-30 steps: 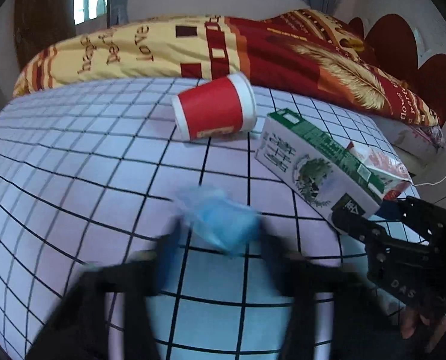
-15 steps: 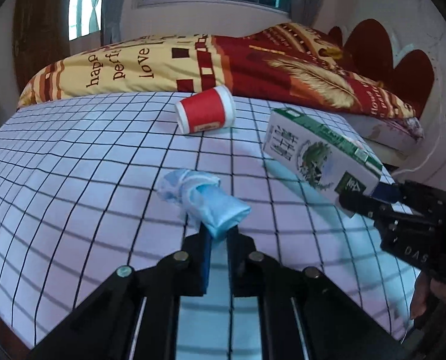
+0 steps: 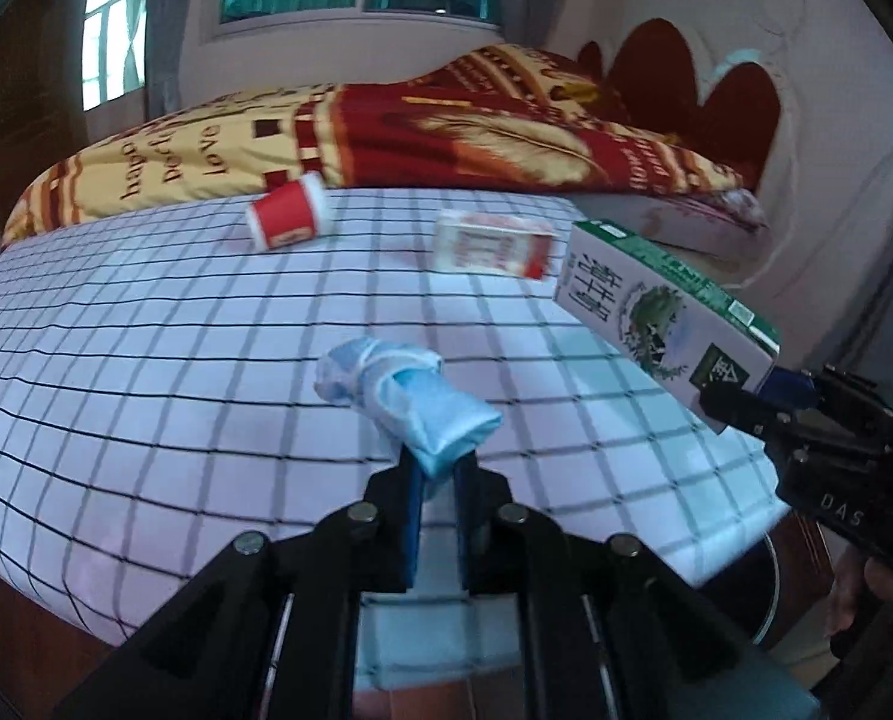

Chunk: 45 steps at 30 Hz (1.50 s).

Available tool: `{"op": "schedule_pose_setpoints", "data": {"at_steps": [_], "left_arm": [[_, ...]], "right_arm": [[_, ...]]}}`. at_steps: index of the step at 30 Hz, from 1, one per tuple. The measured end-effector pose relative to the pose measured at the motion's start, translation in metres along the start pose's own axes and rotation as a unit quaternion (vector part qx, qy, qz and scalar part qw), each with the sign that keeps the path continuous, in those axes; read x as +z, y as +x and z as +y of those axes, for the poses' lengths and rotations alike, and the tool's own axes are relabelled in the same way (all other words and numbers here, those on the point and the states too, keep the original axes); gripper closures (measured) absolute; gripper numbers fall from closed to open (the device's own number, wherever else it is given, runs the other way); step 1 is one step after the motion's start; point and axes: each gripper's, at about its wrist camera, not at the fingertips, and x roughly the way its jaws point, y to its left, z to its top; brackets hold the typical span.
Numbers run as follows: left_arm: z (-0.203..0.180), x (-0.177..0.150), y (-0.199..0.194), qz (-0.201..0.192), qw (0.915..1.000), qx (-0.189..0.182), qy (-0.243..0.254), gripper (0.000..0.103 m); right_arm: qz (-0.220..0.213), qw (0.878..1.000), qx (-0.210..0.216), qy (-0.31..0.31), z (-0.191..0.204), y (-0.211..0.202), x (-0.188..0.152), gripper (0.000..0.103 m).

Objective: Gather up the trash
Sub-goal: 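Carry the green carton and blue mask over the black bin with both tools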

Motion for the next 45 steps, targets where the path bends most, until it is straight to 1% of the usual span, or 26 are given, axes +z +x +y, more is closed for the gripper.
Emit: {"op": "schedule_pose_setpoints", "data": {"at_steps": [5, 10, 20, 27, 36, 41, 45], "left_arm": [[-0.035, -0.010, -0.008, 0.003, 0.9993, -0.026, 0.025, 0.093], [-0.066, -0.019, -0.012, 0.009, 0.9974, -0.052, 0.050, 0.093], [-0.120, -0.038, -0.018, 0.016, 0.9912, -0.095, 0.091, 0.093], [-0.158, -0.054, -0.016, 0.027, 0.9847, -0.127, 0.116, 0.093], [-0.214, -0.077, -0.005, 0.055, 0.9694, -0.180, 0.157, 0.093], [-0.240, -0.091, 0.003, 0.073, 0.9612, -0.204, 0.171, 0.093], [-0.250, -0.101, 0.010, 0.087, 0.9567, -0.221, 0.167, 0.093]], "right_arm": [[-0.003, 0.999, -0.031, 0.035, -0.036, -0.041, -0.032, 0.063], [-0.001, 0.997, -0.062, 0.056, -0.062, -0.075, -0.061, 0.063], [0.011, 0.986, -0.116, 0.119, -0.110, -0.124, -0.121, 0.063], [0.031, 0.978, -0.143, 0.146, -0.135, -0.140, -0.156, 0.063], [0.059, 0.967, -0.170, 0.180, -0.161, -0.157, -0.203, 0.063], [0.078, 0.962, -0.177, 0.191, -0.169, -0.163, -0.228, 0.063], [0.095, 0.962, -0.168, 0.193, -0.175, -0.158, -0.246, 0.063]]}}
